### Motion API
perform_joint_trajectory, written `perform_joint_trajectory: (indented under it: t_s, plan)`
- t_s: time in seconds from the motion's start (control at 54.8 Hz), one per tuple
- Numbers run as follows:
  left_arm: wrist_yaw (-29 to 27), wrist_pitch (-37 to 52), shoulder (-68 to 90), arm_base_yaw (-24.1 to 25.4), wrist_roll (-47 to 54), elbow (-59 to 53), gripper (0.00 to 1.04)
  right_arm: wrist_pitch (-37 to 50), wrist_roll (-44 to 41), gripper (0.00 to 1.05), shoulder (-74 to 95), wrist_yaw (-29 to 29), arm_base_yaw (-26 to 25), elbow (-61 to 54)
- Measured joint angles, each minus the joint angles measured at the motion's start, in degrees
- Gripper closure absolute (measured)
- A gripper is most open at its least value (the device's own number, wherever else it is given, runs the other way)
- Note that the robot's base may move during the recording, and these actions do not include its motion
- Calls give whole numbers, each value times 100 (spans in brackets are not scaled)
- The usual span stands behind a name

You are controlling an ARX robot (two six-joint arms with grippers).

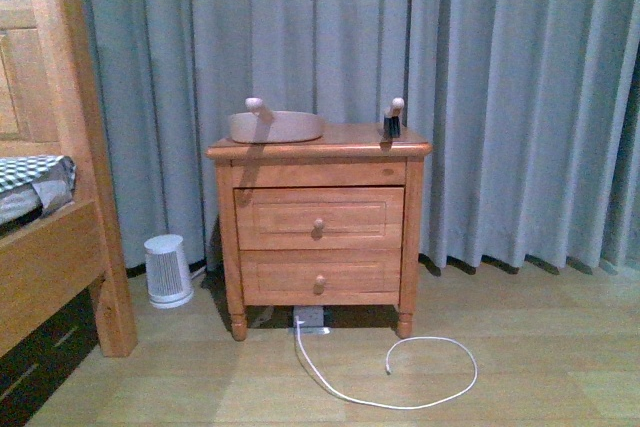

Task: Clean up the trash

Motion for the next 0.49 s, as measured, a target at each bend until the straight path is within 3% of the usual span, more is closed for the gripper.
perform_joint_trajectory:
  t_s: [0.492]
  plan:
    - [0, 0, 0, 0, 0, 0, 8, 0, 0, 7, 0, 0, 0, 0]
